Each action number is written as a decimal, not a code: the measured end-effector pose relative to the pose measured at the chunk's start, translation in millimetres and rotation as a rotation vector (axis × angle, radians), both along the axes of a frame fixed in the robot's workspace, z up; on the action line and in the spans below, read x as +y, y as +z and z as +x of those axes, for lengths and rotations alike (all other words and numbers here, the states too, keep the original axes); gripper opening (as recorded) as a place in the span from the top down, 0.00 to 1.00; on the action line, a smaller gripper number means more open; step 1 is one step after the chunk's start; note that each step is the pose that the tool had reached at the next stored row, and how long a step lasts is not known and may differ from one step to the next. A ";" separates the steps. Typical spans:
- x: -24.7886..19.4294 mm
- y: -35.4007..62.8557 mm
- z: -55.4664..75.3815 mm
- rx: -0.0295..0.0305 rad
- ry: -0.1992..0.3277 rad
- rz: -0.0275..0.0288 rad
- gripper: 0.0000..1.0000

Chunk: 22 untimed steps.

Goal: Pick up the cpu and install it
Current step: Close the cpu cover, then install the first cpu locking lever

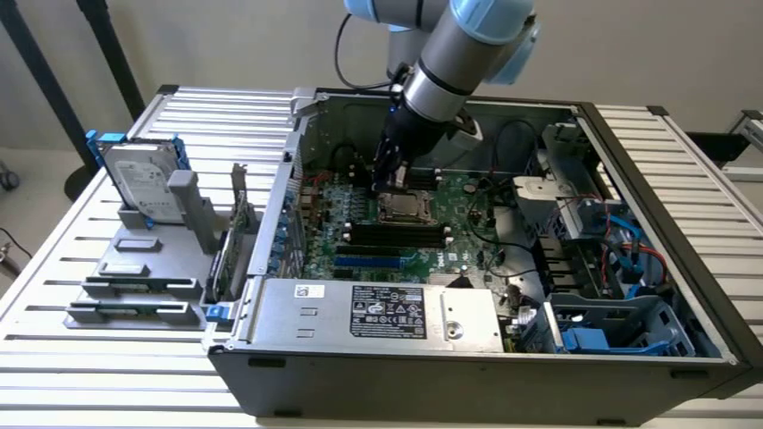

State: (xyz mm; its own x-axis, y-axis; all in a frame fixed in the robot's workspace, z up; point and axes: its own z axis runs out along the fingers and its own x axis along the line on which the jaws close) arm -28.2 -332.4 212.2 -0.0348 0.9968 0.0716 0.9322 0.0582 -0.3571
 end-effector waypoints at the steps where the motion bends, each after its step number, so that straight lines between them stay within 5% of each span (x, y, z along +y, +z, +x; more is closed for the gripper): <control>1: 0.0 0.3 -2.2 0.0010 0.000 -0.0002 0.89; 22: -0.1 1.9 -14.8 0.0024 -0.001 0.0028 0.89</control>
State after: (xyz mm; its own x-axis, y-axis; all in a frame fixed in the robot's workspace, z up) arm -43.0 -332.5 214.2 -0.0339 0.9966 0.0745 0.9314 0.0585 -0.3592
